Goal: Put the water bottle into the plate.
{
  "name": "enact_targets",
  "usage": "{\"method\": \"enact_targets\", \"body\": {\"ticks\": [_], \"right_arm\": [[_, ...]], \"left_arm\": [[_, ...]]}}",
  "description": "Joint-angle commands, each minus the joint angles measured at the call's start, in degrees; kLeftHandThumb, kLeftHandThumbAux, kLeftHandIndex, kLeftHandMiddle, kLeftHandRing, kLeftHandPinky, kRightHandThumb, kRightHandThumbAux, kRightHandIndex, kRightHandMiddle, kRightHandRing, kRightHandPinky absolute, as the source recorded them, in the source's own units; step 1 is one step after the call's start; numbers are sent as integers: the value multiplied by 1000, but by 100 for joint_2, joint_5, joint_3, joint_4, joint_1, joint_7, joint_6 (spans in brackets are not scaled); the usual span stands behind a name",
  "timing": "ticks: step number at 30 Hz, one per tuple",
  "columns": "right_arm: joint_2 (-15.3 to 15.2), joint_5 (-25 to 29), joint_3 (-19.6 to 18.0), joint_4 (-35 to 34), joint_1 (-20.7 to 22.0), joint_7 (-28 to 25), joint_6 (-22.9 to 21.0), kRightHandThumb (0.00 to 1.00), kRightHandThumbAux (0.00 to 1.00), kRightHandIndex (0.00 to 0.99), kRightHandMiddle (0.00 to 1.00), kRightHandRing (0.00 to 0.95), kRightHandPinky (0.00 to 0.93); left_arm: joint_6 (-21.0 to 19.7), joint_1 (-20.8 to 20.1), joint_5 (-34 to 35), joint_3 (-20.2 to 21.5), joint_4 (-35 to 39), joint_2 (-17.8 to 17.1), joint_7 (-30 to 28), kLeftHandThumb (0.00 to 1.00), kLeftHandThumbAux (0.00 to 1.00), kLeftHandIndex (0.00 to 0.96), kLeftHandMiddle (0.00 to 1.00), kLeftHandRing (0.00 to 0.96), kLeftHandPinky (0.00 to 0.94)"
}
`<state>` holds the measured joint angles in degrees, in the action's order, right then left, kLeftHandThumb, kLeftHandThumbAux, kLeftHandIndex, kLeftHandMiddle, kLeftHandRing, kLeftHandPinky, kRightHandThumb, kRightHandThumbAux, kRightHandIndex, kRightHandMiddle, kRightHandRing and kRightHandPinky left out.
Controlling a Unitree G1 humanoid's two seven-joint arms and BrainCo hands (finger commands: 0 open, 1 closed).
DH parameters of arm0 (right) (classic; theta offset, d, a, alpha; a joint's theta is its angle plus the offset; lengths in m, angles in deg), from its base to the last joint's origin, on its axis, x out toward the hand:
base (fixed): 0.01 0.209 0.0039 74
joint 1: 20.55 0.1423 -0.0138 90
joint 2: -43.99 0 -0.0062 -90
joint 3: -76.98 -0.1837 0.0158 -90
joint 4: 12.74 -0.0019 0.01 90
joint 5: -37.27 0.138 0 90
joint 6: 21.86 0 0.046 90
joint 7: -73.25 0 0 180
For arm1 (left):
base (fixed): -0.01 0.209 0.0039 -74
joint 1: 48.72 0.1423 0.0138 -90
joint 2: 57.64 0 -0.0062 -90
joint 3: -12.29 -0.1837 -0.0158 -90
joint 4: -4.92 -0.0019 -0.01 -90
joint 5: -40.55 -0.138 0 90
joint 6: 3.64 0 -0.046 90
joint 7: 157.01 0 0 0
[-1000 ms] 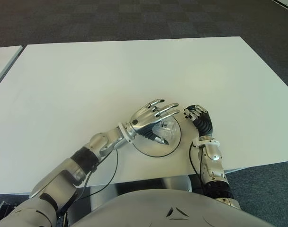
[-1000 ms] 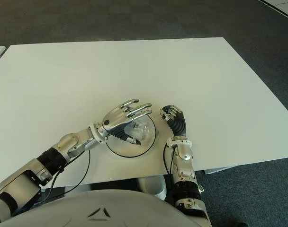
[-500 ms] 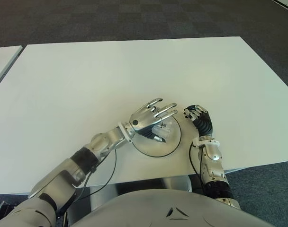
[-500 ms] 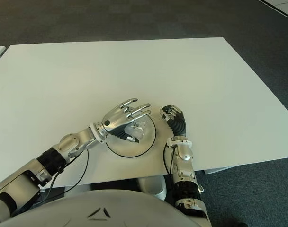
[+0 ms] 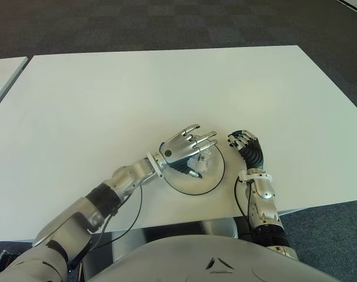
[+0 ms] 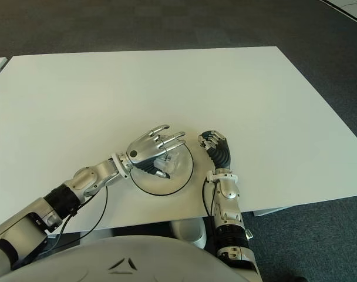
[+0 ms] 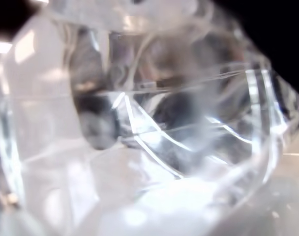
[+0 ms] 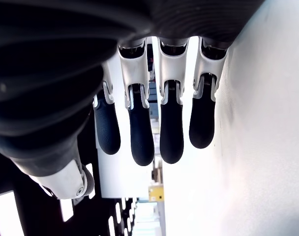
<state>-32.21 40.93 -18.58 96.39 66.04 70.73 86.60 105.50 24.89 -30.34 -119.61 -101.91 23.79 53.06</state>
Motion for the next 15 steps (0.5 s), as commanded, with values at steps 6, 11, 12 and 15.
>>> {"method": "enact_targets", "body": {"ticks": [6, 11, 12, 15], "right_arm": [[49, 52, 0, 126, -185, -21, -321, 712, 724, 429, 490, 480, 494], [55, 67, 1, 88, -209, -38, -338, 712, 724, 429, 493, 483, 496], [57, 76, -1, 79, -215, -44, -345, 712, 724, 429, 493, 483, 496], [65, 103, -10, 66, -222, -56, -355, 712, 724, 429, 494, 483, 501]], "left_arm": [[-59, 15, 76, -80, 252, -154, -1192, 154, 527, 0, 3, 0, 12], [-95, 63, 145, -55, 293, -120, -1411, 346, 625, 206, 285, 269, 298], [-125, 72, 102, -62, 262, -96, -1307, 375, 628, 229, 315, 298, 325], [-202, 66, -57, -104, 105, -21, -842, 625, 671, 356, 470, 478, 474]]}}
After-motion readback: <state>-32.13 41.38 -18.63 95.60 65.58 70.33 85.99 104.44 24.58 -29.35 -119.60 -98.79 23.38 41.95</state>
